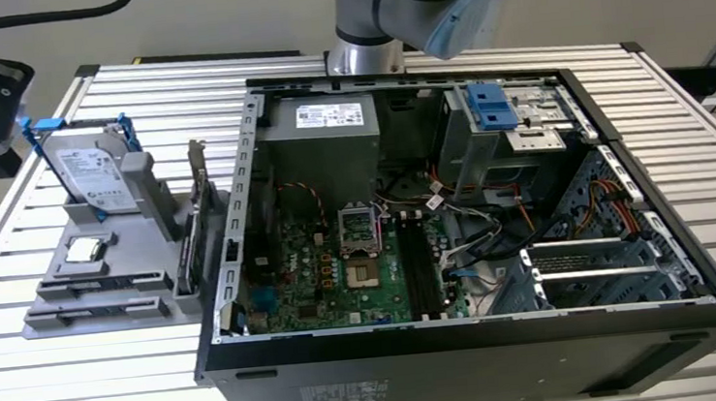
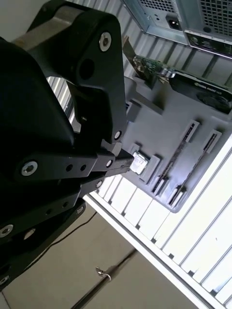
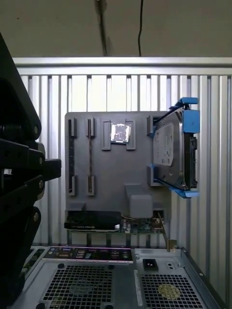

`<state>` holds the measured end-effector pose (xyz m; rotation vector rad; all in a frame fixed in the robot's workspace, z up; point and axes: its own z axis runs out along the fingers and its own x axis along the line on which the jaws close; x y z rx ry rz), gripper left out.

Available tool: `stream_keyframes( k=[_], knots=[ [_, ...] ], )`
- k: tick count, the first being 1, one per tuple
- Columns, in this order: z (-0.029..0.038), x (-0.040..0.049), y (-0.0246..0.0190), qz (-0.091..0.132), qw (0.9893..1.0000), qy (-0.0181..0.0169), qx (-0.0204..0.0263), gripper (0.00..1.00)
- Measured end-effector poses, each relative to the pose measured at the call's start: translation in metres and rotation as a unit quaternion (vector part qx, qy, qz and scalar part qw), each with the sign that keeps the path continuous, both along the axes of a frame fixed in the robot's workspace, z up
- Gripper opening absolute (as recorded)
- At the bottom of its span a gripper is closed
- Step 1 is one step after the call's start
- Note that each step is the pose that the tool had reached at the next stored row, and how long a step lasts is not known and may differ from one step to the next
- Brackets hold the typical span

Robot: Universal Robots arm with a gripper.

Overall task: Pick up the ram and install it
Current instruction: 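Pick up the ram and move it above insertion slot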

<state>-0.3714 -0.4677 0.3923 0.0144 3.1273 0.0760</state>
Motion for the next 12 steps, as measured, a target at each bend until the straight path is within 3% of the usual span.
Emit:
stream_keyframes(
  k=[12],
  knots=[
    [0.0000, 0.0000, -0.0102, 0.000, 1.0000, 0.0011, 0.0000, 0.00]
  ],
)
